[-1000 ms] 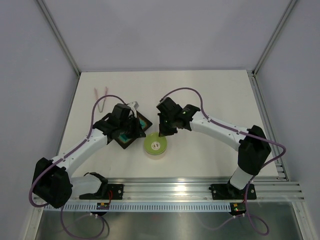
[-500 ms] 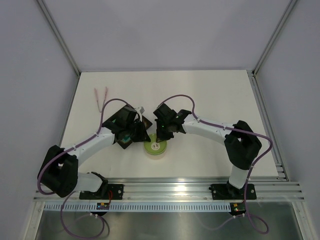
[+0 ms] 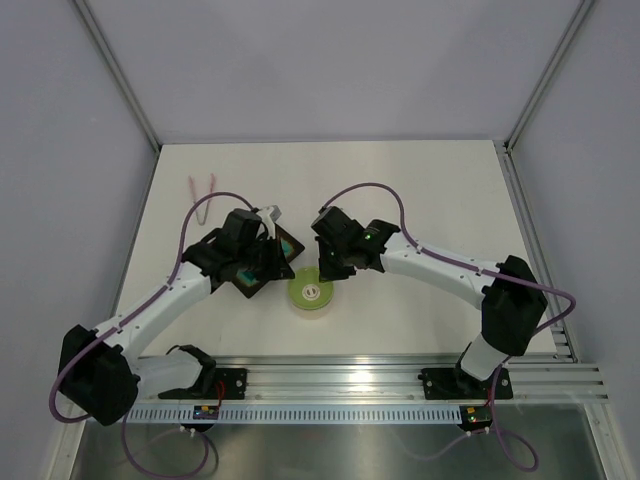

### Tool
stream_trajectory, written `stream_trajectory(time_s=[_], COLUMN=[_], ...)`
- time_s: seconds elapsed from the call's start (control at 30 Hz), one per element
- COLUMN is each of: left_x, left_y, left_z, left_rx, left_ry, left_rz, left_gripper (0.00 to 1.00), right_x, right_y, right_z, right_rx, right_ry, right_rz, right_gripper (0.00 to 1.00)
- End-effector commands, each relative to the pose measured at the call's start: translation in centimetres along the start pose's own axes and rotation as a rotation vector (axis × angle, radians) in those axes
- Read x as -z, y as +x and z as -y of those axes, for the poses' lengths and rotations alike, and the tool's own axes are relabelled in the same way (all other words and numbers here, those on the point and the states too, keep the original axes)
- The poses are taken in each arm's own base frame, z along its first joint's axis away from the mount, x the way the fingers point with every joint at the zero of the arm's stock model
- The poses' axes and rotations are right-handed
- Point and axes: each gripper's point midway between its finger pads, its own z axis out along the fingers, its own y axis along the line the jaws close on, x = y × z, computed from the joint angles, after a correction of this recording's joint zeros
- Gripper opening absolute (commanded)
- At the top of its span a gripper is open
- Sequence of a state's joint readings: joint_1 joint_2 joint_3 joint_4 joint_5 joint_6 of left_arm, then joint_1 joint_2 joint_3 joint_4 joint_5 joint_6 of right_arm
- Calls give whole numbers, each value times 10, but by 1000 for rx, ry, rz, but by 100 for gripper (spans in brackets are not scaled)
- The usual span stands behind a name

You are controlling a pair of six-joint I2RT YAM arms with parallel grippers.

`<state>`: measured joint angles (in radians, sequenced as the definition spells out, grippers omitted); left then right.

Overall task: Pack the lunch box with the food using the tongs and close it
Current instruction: Close the box lid on the packing box.

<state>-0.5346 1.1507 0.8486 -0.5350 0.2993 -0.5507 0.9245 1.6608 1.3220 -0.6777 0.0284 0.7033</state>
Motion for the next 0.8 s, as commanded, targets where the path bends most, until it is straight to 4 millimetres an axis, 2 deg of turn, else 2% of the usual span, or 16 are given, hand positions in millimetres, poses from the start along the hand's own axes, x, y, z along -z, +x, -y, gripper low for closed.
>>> stream_trajectory(time_s=[0.0,0.13,0.2,0.27,0.33,0.4,0.5,0.53,0.57,0.67,0.77], left_x=[-1,-20,-31,-34,-33,-25,-12,-4,1,19,32], left_y=[7,30,47,54,57,53,36,23,18,0,-14], left_z=[3,-14,-27,-31,-29,-27,-20,-13,-10,-3,-1], left_rx=[-11,5,23,28,15,-1,-33,-48,-56,-71,-78], left_ry=[27,10,-17,-26,-37,-52,-65,-63,-66,-81,-111], left_rz=[-25,-97,-153,-185,-214,-205,-151,-105,-88,-24,41], left_gripper=[0,0,0,0,0,0,0,0,0,0,0], right_x=[9,-12,-31,-40,-39,-31,-11,-3,4,17,16], right_y=[-5,19,36,51,52,43,17,7,-5,-20,-31], right_z=[-4,0,10,13,12,8,4,3,-4,-13,-17], right_rx=[0,-12,-29,-47,-52,-44,-21,-6,2,21,40], right_ry=[-8,-10,11,16,12,4,16,20,7,-2,-1], right_rz=[50,-15,-63,-120,-128,-98,2,43,74,112,143], right_gripper=[0,0,0,0,0,0,0,0,0,0,0])
